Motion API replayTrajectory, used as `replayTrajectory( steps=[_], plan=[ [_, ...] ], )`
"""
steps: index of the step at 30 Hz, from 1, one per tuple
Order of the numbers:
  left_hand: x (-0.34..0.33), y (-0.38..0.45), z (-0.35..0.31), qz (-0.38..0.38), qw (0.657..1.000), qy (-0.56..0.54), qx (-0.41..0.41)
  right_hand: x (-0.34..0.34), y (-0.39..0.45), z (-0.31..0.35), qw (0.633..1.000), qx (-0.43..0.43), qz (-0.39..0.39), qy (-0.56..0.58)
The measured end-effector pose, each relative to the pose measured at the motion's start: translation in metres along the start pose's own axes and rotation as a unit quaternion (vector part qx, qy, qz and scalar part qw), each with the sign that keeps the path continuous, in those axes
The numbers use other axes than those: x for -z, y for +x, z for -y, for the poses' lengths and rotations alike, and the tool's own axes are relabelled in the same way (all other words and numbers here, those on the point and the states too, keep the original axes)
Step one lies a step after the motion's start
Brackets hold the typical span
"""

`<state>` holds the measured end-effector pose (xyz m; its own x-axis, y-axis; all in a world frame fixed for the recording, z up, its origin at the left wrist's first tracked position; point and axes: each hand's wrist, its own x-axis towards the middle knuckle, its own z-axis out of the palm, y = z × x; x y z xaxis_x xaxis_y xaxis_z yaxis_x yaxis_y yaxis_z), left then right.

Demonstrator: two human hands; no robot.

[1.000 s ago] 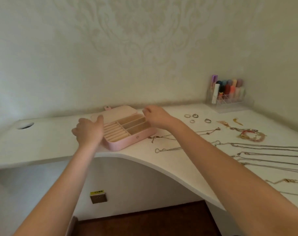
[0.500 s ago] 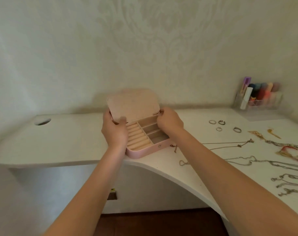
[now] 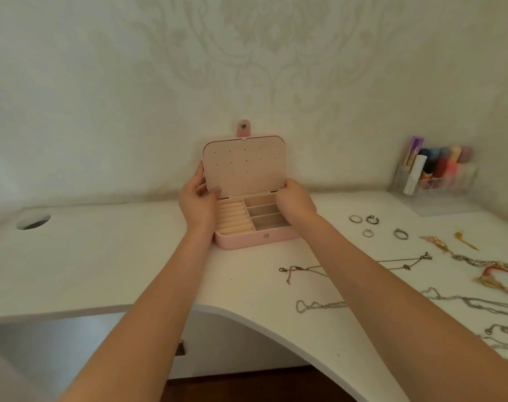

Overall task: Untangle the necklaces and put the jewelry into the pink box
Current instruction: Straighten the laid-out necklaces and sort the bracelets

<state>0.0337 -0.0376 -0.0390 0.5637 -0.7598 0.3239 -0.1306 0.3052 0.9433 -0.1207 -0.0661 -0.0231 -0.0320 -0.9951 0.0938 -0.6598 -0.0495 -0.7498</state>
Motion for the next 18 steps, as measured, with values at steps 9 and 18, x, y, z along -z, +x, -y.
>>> replayTrajectory(
  steps=[9,18],
  plan=[
    [0.004,-0.001,0.004,0.017,0.997,0.054,-0.048,0.028,-0.004,-0.013,0.989,0.024,0.013,0.144],
    [0.009,-0.011,0.008,0.075,0.992,0.096,-0.026,0.144,-0.072,-0.088,0.998,0.036,-0.048,-0.024]
  ],
)
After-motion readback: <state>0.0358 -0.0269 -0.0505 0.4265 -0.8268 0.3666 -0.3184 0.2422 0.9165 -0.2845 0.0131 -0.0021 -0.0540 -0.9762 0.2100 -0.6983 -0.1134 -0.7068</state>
